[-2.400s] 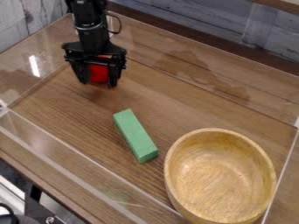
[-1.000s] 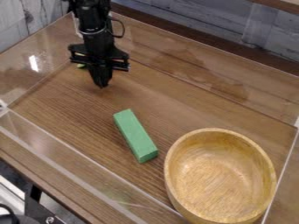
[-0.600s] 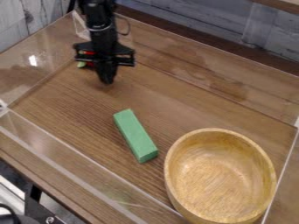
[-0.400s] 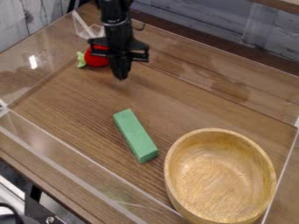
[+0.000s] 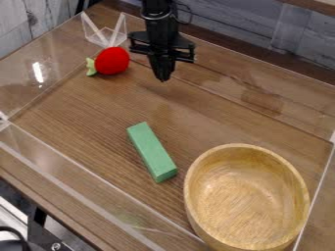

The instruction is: Move the red fruit to the right

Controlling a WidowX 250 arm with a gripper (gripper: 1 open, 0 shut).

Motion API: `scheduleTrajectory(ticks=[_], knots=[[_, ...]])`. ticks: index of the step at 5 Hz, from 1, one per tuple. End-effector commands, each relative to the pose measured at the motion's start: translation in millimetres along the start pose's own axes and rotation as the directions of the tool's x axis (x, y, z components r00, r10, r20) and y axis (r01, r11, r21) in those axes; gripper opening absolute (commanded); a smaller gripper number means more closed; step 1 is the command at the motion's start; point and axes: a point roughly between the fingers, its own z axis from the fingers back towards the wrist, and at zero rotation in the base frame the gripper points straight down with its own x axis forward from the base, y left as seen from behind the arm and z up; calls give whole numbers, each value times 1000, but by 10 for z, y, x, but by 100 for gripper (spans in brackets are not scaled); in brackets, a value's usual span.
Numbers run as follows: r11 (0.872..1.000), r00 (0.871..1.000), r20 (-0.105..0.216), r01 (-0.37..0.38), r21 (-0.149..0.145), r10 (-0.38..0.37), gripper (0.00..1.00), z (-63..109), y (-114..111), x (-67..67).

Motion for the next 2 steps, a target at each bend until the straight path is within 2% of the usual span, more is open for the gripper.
scheduleTrajectory(ticks=[1, 2], knots=[[1000, 997, 75, -24, 15, 23, 0, 246, 25, 173], [997, 994, 89, -68, 25, 65, 0, 332, 80, 207]])
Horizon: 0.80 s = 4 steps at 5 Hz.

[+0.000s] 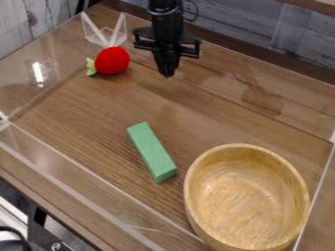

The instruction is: Move the red fruit to the right

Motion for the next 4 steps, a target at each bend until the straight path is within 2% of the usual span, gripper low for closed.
scheduleTrajectory(ticks=[1, 3, 4], knots=[[1000, 996, 89, 25, 3, -25, 0, 356, 52, 182], [999, 994, 101, 51, 8, -51, 0, 505, 317, 244], [998, 992, 108, 69, 4, -69, 0, 588, 288, 254]])
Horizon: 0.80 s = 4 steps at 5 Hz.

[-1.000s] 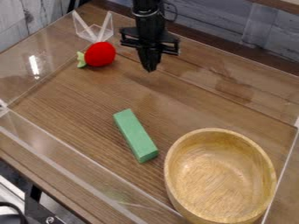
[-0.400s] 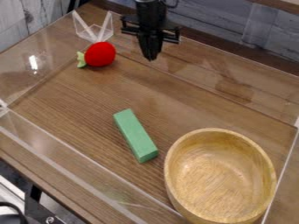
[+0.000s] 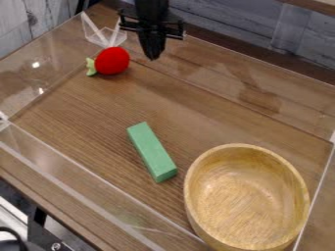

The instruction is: Move the red fruit to the right

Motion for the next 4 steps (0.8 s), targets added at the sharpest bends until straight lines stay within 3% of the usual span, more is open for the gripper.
scheduleTrajectory(ticks=[1, 2, 3, 4], knots=[[1000, 992, 122, 4, 22, -6, 0, 528, -78, 198], [1000, 992, 127, -5, 17, 3, 0, 660, -222, 174], [1000, 992, 124, -4, 18, 2, 0, 609, -305, 93], [1000, 992, 123, -15, 23, 12, 100, 524, -299, 33]])
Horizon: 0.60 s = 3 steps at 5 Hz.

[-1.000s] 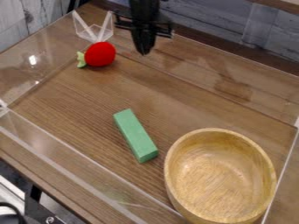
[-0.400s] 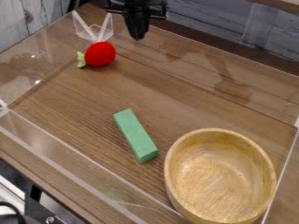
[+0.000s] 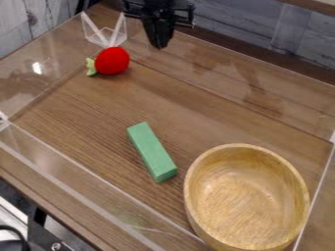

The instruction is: Move the red fruit to the right

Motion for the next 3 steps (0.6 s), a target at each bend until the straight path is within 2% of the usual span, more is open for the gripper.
scheduleTrajectory(ticks=[1, 2, 3], knots=[[1000, 997, 77, -9, 19, 8, 0, 234, 51, 145], [999, 997, 76, -34, 36, 32, 100, 191, 185, 209], [999, 997, 71, -24, 42, 21, 100, 136, 293, 230]])
